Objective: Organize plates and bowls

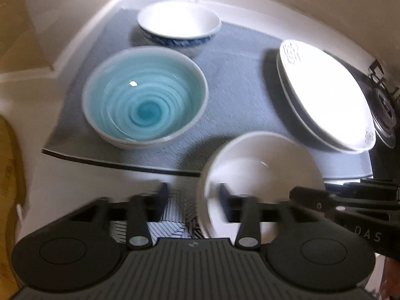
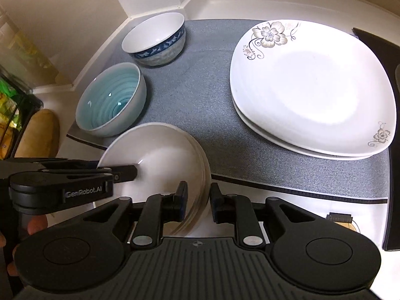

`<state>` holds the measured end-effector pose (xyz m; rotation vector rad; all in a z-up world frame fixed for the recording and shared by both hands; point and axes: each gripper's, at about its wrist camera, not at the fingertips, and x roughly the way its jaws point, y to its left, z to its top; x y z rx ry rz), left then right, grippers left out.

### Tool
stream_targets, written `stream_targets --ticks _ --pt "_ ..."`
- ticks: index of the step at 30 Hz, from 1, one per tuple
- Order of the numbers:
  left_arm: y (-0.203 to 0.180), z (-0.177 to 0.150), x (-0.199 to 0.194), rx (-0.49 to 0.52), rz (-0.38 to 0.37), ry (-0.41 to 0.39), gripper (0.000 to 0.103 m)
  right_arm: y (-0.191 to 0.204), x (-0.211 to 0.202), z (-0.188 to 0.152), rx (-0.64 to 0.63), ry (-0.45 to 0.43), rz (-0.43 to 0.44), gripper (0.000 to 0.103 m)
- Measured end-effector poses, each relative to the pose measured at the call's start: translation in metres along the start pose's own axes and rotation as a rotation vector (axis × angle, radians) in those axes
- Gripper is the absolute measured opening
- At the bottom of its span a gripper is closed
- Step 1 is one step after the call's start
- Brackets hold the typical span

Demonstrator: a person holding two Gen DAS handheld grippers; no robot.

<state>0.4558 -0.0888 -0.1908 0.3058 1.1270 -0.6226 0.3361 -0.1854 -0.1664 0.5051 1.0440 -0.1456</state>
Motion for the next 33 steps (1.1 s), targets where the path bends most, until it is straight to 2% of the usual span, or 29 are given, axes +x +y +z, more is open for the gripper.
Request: stream_targets --ticks 1,2,3,5,6,7,15,20,33 --pt "0.001 0.000 -0.004 0.003 0.007 -0.018 0.072 -0.001 -0.001 0.001 0.002 -0.001 0.005 0.038" --pt "0.002 0.000 -0.009 0.008 0.012 -0.034 0.084 0.000 -0.003 0.002 0.003 -0.006 0.006 0.050" --pt "0.004 0.000 -0.014 0.010 0.015 -0.050 0.091 0.000 -0.006 0.002 0.001 -0.011 0.002 0.054" --pt "0.008 -0.002 -0.025 0.011 0.019 -0.081 0.097 0.000 -0.015 0.003 -0.010 -0.030 -0.013 0.065" --pt "0.009 -0.004 -0.030 0.011 0.017 -0.093 0.102 0.001 -0.019 0.004 -0.013 -0.041 -0.018 0.067" --pt "0.011 -0.005 -0.034 0.012 0.013 -0.106 0.103 0.001 -0.024 0.004 -0.014 -0.054 -0.023 0.070" --pt "0.015 -0.013 -0.050 -0.033 0.038 -0.108 0.103 0.008 -0.047 -0.001 -0.009 -0.100 -0.011 0.078" --pt "0.010 -0.015 -0.054 -0.015 0.069 -0.105 0.103 0.016 -0.047 -0.001 -0.025 -0.105 -0.019 0.079" --pt "0.011 -0.016 -0.056 -0.016 0.077 -0.098 0.103 0.016 -0.047 -0.003 -0.017 -0.098 -0.031 0.079"
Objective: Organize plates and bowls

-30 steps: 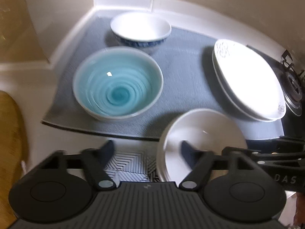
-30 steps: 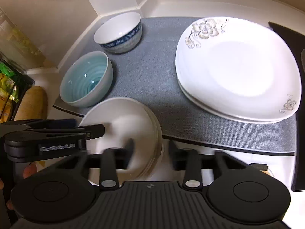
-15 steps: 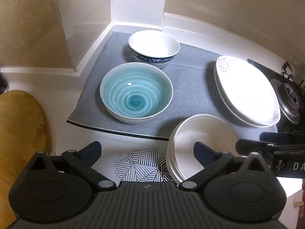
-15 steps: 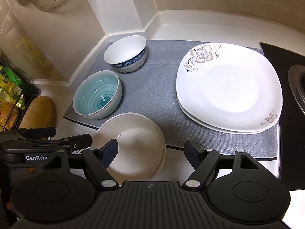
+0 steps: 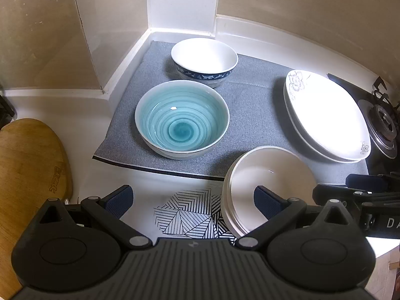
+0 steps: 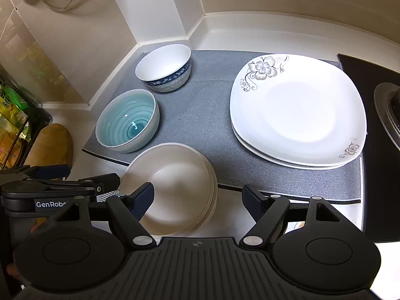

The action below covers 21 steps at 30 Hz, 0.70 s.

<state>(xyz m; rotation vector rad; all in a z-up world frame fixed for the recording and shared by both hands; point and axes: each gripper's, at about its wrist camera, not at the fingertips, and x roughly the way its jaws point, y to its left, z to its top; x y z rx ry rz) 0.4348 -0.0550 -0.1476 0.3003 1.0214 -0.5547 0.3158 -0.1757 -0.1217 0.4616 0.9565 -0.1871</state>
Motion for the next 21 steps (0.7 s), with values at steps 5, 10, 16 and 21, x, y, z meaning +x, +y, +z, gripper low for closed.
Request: stream_targets --ticks 5,10,16,21 --pt "0.0002 0.0008 -0.0024 -0.003 0.002 -0.007 0.103 0.0005 -0.0005 -0.0001 -0.002 -0.001 0.001 0.079" --pt "0.0009 0.0014 -0.0017 -0.006 0.007 -0.004 0.103 0.0020 -0.0001 0.0011 -0.008 0.001 0.004 0.079" --pt "0.0053 0.0038 -0.0021 -0.018 0.010 -0.007 0.103 0.0045 0.0014 0.0041 -0.019 0.005 0.012 0.080" --pt "0.0083 0.0047 -0.0004 -0.027 0.013 0.000 0.103 0.0070 0.0039 0.0061 -0.023 0.009 0.015 0.080"
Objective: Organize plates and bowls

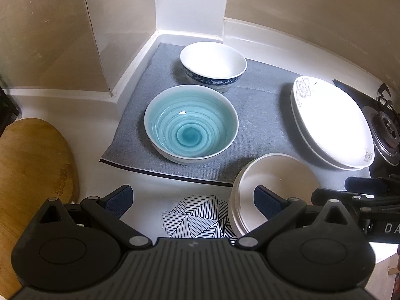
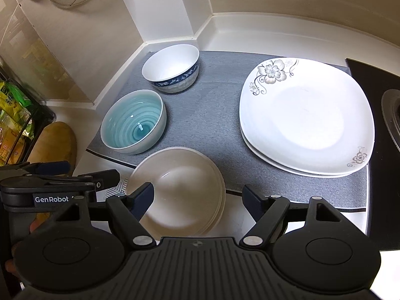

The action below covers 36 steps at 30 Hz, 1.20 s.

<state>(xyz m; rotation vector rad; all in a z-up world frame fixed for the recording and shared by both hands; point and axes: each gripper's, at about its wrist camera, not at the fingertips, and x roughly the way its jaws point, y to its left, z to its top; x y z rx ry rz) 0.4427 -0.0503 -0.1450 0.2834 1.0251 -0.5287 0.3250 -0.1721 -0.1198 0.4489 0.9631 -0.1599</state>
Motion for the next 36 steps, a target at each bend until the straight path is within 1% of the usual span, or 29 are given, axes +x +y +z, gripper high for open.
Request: stream_targets --ticks 6,11,17,22,26,30,32,36 --pt "0.004 0.003 0.001 -0.014 0.002 0.004 0.103 0.003 0.004 0.004 -0.004 0.004 0.006 0.080" --pt "0.013 0.009 0.002 -0.048 0.014 0.004 0.103 0.006 0.010 0.010 -0.004 0.004 0.015 0.080" --pt "0.037 0.020 0.006 -0.131 0.067 0.002 0.103 0.015 0.016 0.023 -0.017 -0.015 0.034 0.080" --pt "0.056 0.031 0.013 -0.200 0.091 0.003 0.103 0.025 0.026 0.039 -0.039 -0.034 0.047 0.080" --pt "0.062 0.043 0.028 -0.229 0.103 0.018 0.103 0.029 0.040 0.054 -0.051 -0.056 0.027 0.080" --pt "0.066 0.053 0.045 -0.251 0.099 0.045 0.103 0.034 0.057 0.068 -0.070 -0.067 0.003 0.080" --pt "0.066 0.057 0.054 -0.257 0.103 0.059 0.103 0.038 0.067 0.074 -0.090 -0.065 -0.007 0.080" --pt "0.067 0.063 0.069 -0.272 0.109 0.087 0.103 0.043 0.088 0.084 -0.115 -0.032 -0.019 0.080"
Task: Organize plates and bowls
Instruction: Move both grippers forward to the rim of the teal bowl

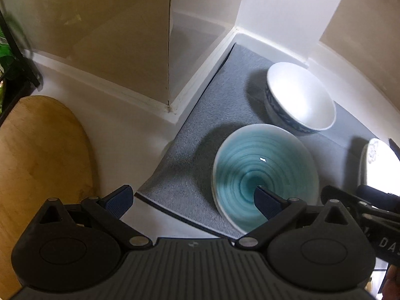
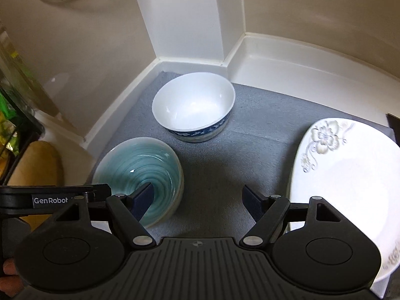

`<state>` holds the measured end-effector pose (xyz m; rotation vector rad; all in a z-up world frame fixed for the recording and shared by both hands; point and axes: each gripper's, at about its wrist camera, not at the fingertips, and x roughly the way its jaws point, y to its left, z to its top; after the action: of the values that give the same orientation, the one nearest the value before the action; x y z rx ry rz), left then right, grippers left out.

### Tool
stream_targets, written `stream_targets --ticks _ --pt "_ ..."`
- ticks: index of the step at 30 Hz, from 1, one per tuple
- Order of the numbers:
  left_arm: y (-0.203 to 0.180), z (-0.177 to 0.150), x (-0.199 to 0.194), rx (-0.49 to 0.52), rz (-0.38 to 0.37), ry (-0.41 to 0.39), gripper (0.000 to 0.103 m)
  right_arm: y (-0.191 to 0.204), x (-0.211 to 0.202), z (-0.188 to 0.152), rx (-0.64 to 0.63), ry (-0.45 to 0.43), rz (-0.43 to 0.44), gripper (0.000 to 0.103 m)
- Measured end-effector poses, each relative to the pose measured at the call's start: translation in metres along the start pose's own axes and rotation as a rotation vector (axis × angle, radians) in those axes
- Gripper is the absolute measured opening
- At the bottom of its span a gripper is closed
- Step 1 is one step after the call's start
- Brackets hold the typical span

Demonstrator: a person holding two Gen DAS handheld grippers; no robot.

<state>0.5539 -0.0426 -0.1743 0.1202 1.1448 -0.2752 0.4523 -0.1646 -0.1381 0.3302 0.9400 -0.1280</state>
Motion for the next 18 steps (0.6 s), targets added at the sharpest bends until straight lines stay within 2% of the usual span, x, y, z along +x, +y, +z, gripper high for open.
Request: stream_targets --ticks 8,18 --pt "0.000 0.010 0.022 -0.007 0.021 0.028 0.102 0.000 0.036 0.012 -0.011 0.081 -0.026 0.080" --pt "0.002 0.016 0.046 -0.004 0.041 0.071 0.102 -0.002 0.060 0.016 -0.019 0.124 -0.038 0.078"
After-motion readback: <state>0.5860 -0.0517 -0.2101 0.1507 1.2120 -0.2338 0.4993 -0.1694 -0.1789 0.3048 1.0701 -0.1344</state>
